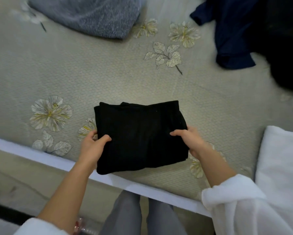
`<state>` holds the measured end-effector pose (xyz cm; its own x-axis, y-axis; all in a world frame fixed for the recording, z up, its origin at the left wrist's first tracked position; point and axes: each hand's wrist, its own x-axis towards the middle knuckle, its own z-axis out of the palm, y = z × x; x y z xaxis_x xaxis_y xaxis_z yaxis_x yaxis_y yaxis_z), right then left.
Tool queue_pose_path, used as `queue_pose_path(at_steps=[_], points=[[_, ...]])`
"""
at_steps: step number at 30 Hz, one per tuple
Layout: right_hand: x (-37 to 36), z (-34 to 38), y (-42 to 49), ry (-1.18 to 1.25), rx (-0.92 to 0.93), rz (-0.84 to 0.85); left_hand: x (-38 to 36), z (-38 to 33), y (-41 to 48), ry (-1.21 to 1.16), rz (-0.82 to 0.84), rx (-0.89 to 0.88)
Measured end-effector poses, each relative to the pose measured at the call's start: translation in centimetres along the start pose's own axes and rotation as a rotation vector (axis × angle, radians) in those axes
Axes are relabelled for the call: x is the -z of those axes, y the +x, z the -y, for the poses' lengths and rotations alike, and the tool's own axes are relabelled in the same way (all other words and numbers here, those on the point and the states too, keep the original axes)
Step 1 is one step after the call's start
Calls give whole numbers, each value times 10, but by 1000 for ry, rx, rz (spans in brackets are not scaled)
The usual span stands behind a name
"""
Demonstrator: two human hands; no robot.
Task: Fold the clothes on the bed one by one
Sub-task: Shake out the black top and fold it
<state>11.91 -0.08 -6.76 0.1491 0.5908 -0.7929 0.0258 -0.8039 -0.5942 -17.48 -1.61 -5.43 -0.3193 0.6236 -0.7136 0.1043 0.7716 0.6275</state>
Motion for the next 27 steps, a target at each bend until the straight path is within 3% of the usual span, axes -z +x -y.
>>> queue_pose_path(at_steps=[5,11,20,27], points=[[49,-16,-81,91,-7,-135,-13,-33,-45,118,197,-85],[110,-49,-168,295,-26,-380,-80,-64,-93,299,461,-163],[195,-118,-242,617,-68,-703,-234,-106,-158,658,853,-358],[268,-154,-250,882,-126,-831,-380,-124,-223,950,960,-634]])
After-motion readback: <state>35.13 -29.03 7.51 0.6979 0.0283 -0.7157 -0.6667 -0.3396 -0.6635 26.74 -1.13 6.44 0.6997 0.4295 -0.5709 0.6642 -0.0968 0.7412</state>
